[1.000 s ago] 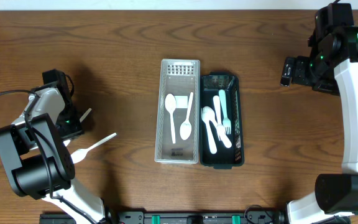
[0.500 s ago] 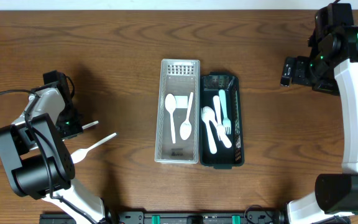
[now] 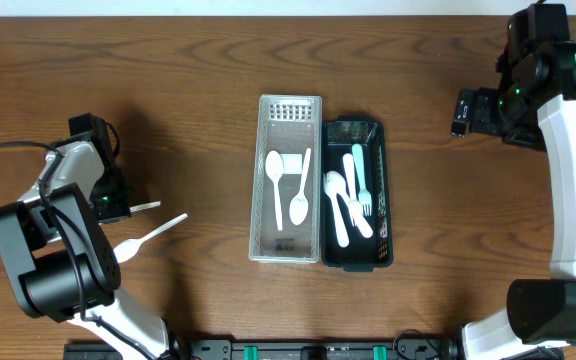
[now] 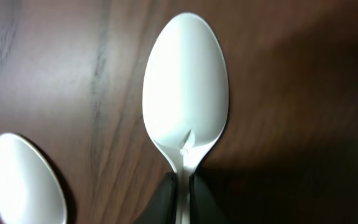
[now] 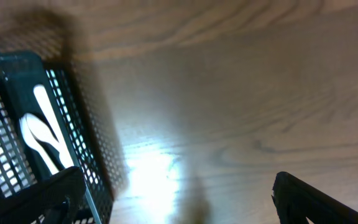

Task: Pack container
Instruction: 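Carry the spoon into the clear basket and open the left gripper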

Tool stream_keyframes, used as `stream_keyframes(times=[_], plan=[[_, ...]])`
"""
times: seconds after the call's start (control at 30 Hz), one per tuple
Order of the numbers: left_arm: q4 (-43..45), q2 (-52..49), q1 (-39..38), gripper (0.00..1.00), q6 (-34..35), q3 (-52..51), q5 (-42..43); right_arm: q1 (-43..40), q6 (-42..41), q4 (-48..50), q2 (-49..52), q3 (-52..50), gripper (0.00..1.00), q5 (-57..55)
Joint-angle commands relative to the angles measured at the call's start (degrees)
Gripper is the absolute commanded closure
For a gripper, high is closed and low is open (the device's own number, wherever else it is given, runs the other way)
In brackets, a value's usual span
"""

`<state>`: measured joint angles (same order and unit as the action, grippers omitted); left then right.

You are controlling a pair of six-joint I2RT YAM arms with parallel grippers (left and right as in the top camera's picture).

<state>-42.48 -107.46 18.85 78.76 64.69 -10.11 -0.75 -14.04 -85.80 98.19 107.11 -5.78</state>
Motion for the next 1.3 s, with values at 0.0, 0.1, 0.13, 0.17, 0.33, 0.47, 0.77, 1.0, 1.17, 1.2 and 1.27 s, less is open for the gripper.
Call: stream_keyframes(times=[0.0,0.1,0.13,0.17,0.33,0.47,0.77,1.0,1.17,1.2,1.27], plan=[[-0.37,6.34,-1.86,0.94,-13.55,3.08,1.64,-0.35,-0.7,0.96,-0.31,-0.15,0.01,0.22],[-0.28,13.03,-5.25,0.94,-20.57,4.39,3.43,-0.35,-0.68,2.1,-0.31,-0.15,0.01,0.22],[-0.28,15.45,-6.86,0.94,-23.17,4.96,3.54,-0.35,-0.68,2.49,-0.31,-0.15,0.01,0.22],[-0.28,17.88,-8.79,0.94,-26.01,5.55,3.54,-0.35,-0.7,2.95,-0.31,-0.15,0.01,0.22],[-0.26,27.61,-21.64,0.94,-41.72,8.26,3.69,-0.35,-0.68,4.96,-0.31,-0.15,0.01,0.22],[-0.33,30.88,-34.42,0.94,-53.99,8.9,3.67,-0.35,-0.68,5.95,-0.31,-0.15,0.01,0.22],[-1.31,24.46,-55.54,0.94,-65.05,8.68,3.65,-0.35,-0.02,6.12,-0.31,-0.15,0.01,0.24],[-1.16,11.87,-57.66,0.94,-56.96,8.68,3.67,-0.35,1.07,5.75,-0.31,-0.15,0.01,0.22],[0.24,7.15,-57.66,0.93,-57.05,8.68,3.65,-0.35,2.58,5.49,-0.31,-0.15,0.01,0.2],[0.57,6.86,-57.66,0.88,-57.33,8.68,3.65,-0.35,2.58,5.49,-0.31,-0.15,0.01,0.17],[0.94,6.86,-57.66,0.74,-58.95,8.7,3.61,-0.35,2.58,5.46,-0.31,-0.15,0.01,0.17]])
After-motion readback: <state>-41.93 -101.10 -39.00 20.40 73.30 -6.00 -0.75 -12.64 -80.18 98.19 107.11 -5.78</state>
